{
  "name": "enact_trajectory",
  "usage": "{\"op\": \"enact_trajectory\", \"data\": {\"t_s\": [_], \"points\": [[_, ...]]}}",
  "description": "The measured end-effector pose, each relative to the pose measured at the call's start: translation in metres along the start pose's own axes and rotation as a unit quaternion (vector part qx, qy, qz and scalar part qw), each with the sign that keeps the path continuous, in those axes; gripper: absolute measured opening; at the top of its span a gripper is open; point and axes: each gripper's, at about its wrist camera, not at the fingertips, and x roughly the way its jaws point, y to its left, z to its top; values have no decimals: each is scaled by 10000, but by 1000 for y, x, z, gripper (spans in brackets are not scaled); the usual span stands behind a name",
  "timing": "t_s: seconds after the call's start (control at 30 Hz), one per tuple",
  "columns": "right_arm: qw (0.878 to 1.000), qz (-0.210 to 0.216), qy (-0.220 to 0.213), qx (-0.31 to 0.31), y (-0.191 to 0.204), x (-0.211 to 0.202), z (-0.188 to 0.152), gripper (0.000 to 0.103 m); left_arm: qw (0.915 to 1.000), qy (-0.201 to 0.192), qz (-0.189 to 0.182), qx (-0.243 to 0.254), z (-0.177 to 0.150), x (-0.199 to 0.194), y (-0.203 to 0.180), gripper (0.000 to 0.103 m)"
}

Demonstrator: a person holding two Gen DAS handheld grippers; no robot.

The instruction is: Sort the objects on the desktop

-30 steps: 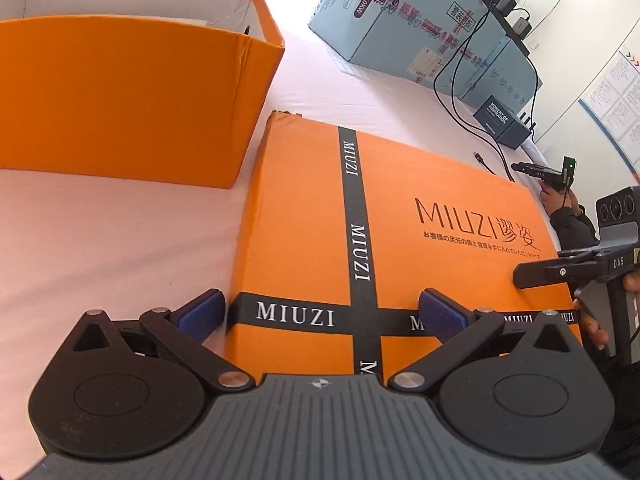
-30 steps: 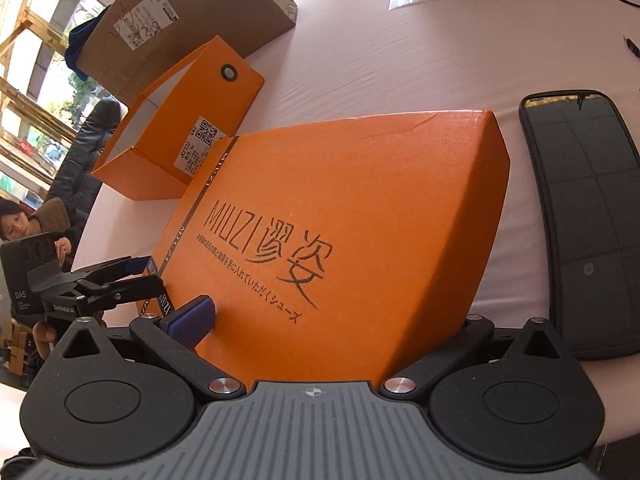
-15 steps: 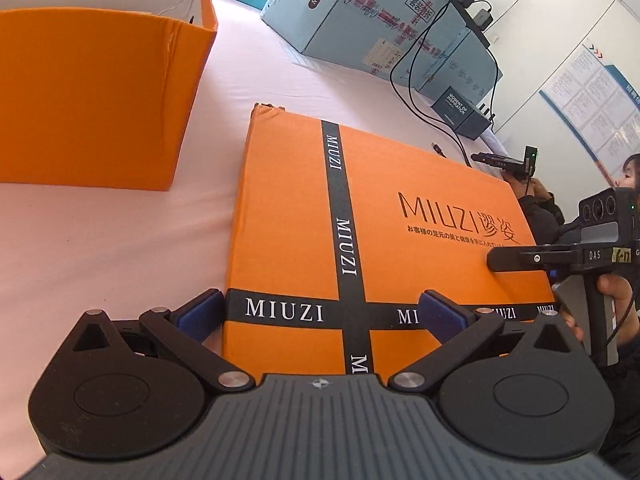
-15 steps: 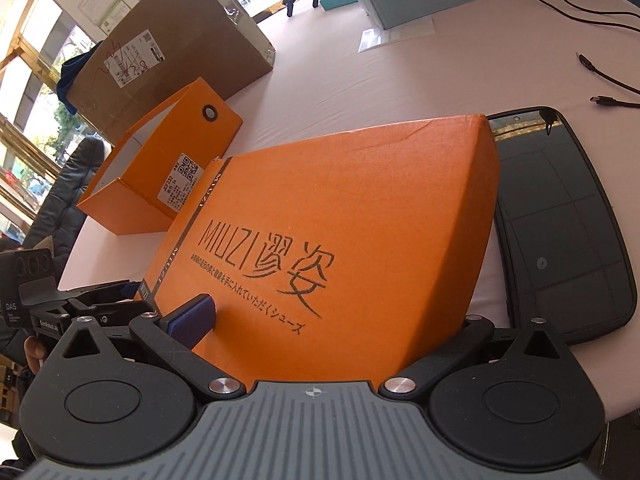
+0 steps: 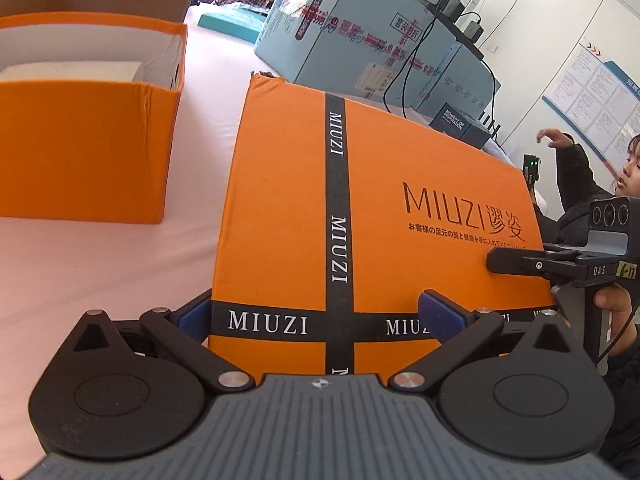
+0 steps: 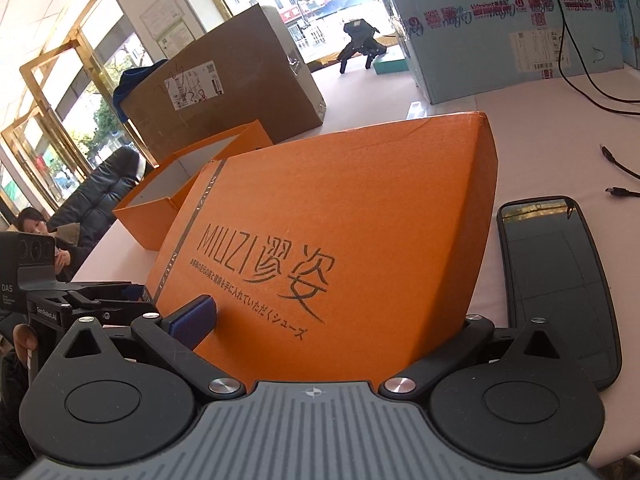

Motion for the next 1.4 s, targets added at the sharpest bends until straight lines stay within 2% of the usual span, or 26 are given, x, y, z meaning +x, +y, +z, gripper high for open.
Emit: {"op": "enact_trajectory", "data": {"t_s": [0.2,0.4,0.63,0.83,1.03,1.3,1.37,1.4], "points": [[9992,317,-257,0,11,-4,20,103,9987,-414,191,215,14,-36,-11,103],[9966,571,-435,-403,52,9,56,103,9930,-942,616,372,32,-77,-5,103],[9894,963,-563,-928,123,61,103,103,9812,-1486,1227,-62,65,-137,39,103],[9834,1498,-437,-928,161,123,132,102,9652,-1820,1842,-376,86,-180,80,103],[9812,1744,-115,-824,183,182,154,102,9553,-1807,2229,-715,102,-193,121,103],[9851,1511,469,-677,190,248,181,103,9572,-1333,2144,-1415,120,-164,194,103],[9864,1398,546,-671,188,259,184,103,9562,-1242,2204,-1470,122,-158,205,98],[9875,1287,572,-706,187,264,181,102,9565,-1183,2268,-1401,123,-155,207,91]]}}
